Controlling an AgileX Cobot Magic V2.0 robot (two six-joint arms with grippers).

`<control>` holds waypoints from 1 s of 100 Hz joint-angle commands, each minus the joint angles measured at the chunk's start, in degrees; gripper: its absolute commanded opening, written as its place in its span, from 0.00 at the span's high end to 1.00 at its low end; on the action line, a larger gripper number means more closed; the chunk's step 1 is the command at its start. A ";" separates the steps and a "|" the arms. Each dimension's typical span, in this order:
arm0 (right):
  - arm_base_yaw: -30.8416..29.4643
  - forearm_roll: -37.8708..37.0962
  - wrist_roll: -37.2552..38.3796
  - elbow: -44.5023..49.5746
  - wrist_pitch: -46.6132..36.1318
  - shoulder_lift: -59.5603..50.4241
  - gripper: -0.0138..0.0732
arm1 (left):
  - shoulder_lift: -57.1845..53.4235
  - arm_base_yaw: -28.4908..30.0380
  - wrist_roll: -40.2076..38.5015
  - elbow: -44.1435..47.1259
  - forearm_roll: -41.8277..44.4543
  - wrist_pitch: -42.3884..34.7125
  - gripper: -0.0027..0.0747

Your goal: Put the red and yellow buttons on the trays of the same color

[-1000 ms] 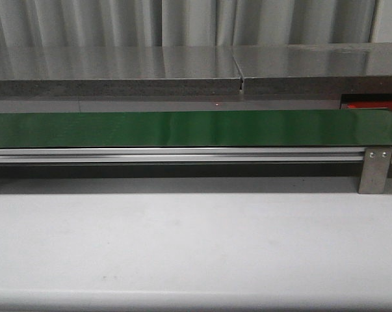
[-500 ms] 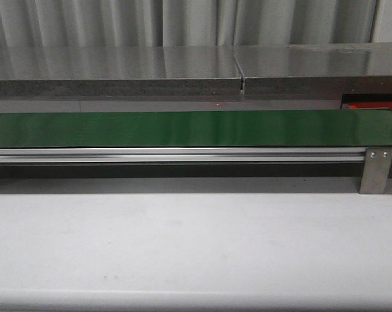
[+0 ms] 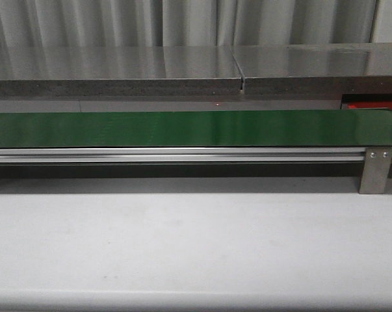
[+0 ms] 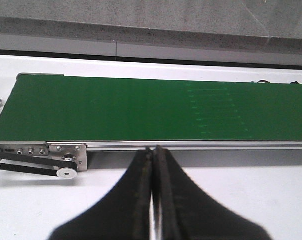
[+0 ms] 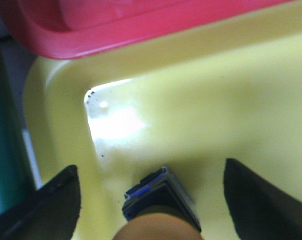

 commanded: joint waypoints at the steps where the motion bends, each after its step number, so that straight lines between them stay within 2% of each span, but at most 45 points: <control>1: -0.12 0.33 -0.42 -1.71 -1.78 -5.60 0.12 | -0.07 -0.30 0.03 -1.70 -1.18 -4.39 0.99; 18: 1.31 0.44 -0.42 -1.71 -1.78 -14.65 0.12 | -0.07 -0.30 0.03 -1.70 -1.18 -4.39 0.99; 40: 8.64 0.33 -0.75 0.11 -1.05 -27.68 0.12 | -0.07 -0.30 0.03 -1.70 -1.18 -4.39 0.99; 64: 17.01 -0.17 -0.95 9.66 -1.69 -41.96 0.12 | -0.07 -0.30 0.03 -1.70 -1.18 -4.39 0.99; 89: 17.91 0.91 -0.82 22.00 -1.63 -55.11 0.13 | -0.07 -0.30 0.03 -1.70 -1.18 -4.39 0.99; 100: 17.91 1.37 -0.82 25.89 -0.05 -61.47 0.22 | -0.07 -0.30 0.03 -1.70 -1.18 -4.39 0.99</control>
